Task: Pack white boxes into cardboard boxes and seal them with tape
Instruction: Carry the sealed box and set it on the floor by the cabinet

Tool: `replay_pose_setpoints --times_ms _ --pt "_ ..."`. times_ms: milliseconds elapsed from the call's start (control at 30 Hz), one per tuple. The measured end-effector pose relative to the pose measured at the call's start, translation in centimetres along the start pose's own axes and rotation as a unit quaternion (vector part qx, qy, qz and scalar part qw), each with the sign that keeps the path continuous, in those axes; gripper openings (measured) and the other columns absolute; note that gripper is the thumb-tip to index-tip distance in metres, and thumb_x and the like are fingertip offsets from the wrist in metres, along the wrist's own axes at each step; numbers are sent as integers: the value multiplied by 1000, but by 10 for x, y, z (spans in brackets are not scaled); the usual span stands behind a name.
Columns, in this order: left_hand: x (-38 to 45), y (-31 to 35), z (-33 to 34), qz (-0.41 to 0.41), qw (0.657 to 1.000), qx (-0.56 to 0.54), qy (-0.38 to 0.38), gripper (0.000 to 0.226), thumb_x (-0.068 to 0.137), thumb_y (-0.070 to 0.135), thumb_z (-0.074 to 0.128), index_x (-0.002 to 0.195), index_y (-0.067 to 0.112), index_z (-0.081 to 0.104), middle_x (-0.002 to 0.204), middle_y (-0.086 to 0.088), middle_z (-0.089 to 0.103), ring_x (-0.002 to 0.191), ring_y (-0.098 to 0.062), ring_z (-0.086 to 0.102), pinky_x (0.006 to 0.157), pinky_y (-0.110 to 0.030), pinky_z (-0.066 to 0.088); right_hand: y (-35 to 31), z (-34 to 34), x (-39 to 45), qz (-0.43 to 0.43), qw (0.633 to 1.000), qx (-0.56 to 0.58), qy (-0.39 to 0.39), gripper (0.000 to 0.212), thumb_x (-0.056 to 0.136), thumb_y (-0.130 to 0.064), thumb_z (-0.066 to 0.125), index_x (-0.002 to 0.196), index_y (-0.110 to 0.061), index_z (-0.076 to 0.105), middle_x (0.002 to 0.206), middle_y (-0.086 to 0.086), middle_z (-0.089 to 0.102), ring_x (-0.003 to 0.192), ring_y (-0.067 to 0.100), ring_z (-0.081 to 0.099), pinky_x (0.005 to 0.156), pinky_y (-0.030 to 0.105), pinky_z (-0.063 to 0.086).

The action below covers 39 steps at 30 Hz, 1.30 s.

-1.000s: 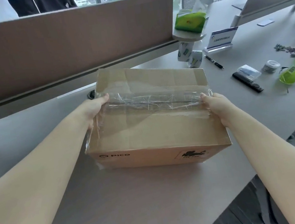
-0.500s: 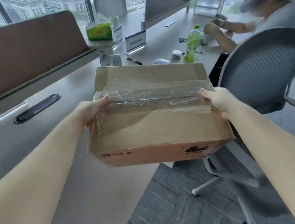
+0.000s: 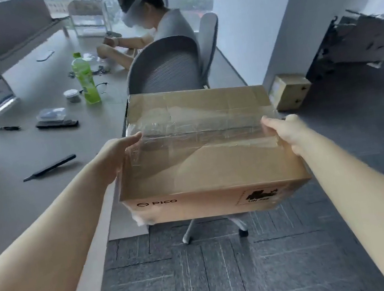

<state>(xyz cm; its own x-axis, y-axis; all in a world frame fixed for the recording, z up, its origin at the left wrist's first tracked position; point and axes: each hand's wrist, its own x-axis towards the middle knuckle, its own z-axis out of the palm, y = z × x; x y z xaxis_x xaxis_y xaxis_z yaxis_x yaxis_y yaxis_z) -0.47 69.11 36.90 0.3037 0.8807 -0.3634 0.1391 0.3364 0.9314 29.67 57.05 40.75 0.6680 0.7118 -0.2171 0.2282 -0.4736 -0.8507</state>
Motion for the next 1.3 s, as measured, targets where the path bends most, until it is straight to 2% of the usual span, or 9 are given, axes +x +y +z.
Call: replay_pose_setpoints --times_ms 100,167,267,467,667,800,900,1067,1300 --pt "15 5 47 3 997 34 -74 34 89 24 56 112 -1 60 106 -16 61 74 -23 63 51 -18 54 24 -40 -11 35 997 22 63 34 89 -36 57 106 -11 41 77 5 48 57 15 43 48 26 34" --pt "21 7 82 11 992 53 -115 18 91 18 54 86 4 64 73 -11 67 48 -14 61 40 -15 48 42 -66 -21 56 992 51 102 30 90 -34 56 105 -15 37 79 3 48 58 15 43 49 26 34" --pt "30 6 131 32 984 77 -157 21 92 19 53 74 12 61 48 5 64 42 -8 58 45 -15 48 67 -104 -33 84 985 77 133 23 90 -21 56 99 -12 36 76 1 47 58 15 44 49 26 35" --pt "46 9 228 41 960 94 -261 16 91 19 52 95 8 63 64 0 68 49 -11 64 50 -20 54 115 -180 -32 94 976 116 158 22 89 -7 49 111 -9 45 75 5 50 59 16 48 48 24 42" --pt "71 13 346 38 954 75 -288 14 92 16 50 89 14 63 87 -11 59 75 -23 56 79 -36 46 163 -260 27 82 971 153 162 36 92 -10 46 128 -9 44 79 3 52 64 15 49 55 27 40" --pt "95 23 435 41 958 72 -275 16 92 15 50 98 5 61 72 -5 67 59 -14 64 60 -23 54 189 -320 79 95 969 177 141 44 94 -12 44 137 -13 36 91 3 53 72 15 50 58 30 41" --pt "107 37 492 31 959 78 -272 16 93 15 49 84 12 61 53 5 68 46 -6 63 50 -19 52 199 -365 113 97 971 172 136 49 95 -11 42 142 -14 31 95 1 51 80 19 51 67 31 43" --pt "137 57 565 5 959 87 -271 13 92 18 51 88 14 62 68 -2 68 58 -14 64 55 -21 53 208 -418 166 97 972 149 154 52 96 -8 42 145 -10 27 136 16 46 126 32 46 96 37 39" --pt "223 85 663 -13 952 68 -299 18 95 19 46 87 14 61 53 4 69 45 -8 65 45 -18 53 231 -474 286 106 974 140 142 38 96 -11 43 134 -12 41 126 8 55 96 21 52 71 28 44"
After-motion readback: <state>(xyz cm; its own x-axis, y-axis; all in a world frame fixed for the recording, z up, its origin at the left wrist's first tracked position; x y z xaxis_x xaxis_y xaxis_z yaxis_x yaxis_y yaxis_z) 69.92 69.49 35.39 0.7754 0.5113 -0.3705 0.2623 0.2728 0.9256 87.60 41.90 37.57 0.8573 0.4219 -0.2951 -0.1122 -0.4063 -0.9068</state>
